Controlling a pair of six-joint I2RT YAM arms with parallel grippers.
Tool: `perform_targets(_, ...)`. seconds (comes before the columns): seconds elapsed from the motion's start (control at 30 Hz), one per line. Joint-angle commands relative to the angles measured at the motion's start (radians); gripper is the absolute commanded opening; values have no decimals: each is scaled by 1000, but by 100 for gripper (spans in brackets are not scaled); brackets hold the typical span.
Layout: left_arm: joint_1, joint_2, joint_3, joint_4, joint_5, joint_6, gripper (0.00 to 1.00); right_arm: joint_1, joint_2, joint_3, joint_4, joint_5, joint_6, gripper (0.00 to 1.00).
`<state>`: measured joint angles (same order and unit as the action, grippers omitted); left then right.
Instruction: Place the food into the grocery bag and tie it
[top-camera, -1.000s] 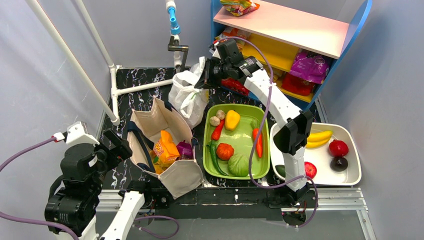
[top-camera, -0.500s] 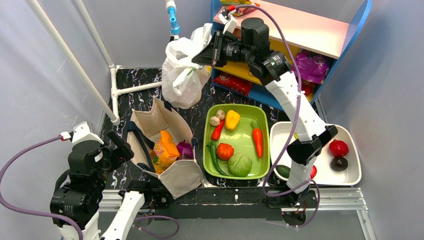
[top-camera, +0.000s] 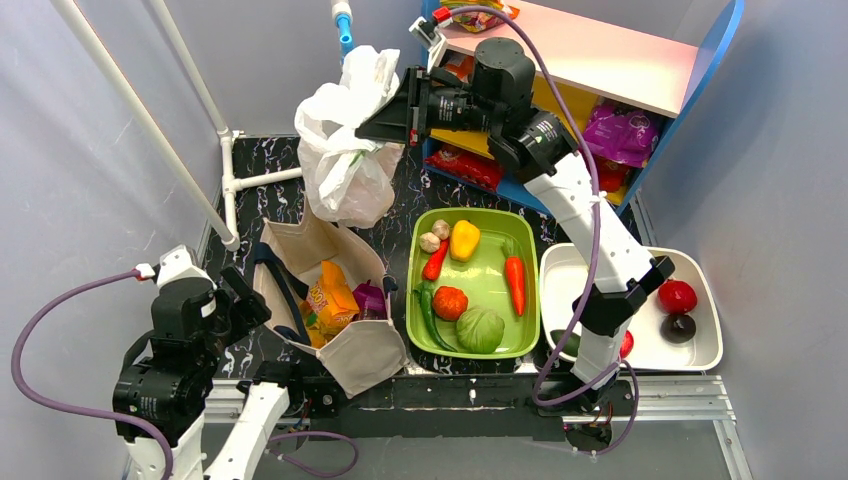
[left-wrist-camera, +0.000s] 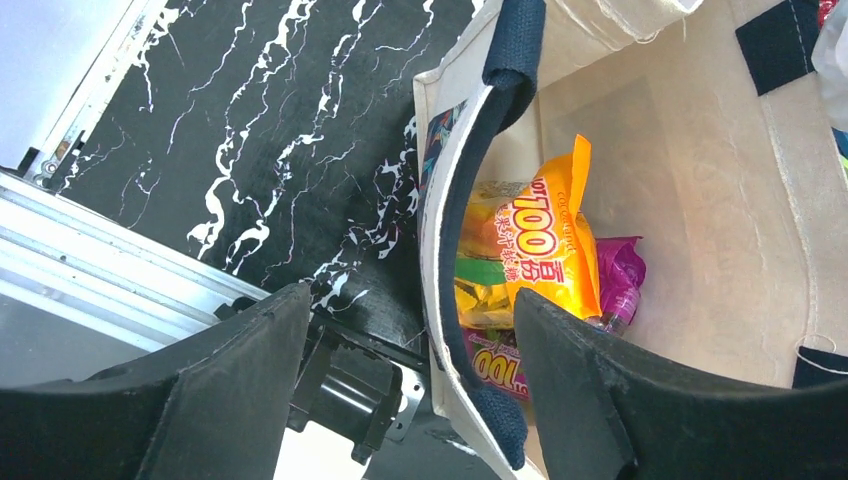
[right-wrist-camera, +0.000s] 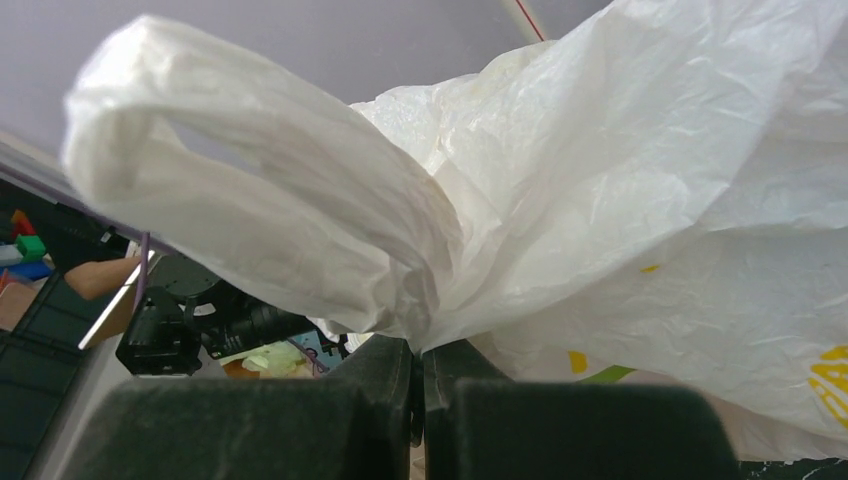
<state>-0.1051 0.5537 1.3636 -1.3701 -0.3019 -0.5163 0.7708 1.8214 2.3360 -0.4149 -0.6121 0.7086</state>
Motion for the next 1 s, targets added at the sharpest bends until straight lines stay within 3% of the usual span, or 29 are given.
perform_targets(0.0, -2, -5, -18, -17, 11, -2, 71, 24, -59, 40, 112, -53, 15, 1)
perform_targets(0.7, -2, -16, -30, -24, 49, -11, 63, 74, -106, -31, 126, -153, 31, 1)
perform_targets(0.97, -2, -3, -28, -1, 11, 16, 62, 164, -85, -142, 87, -211, -20, 1)
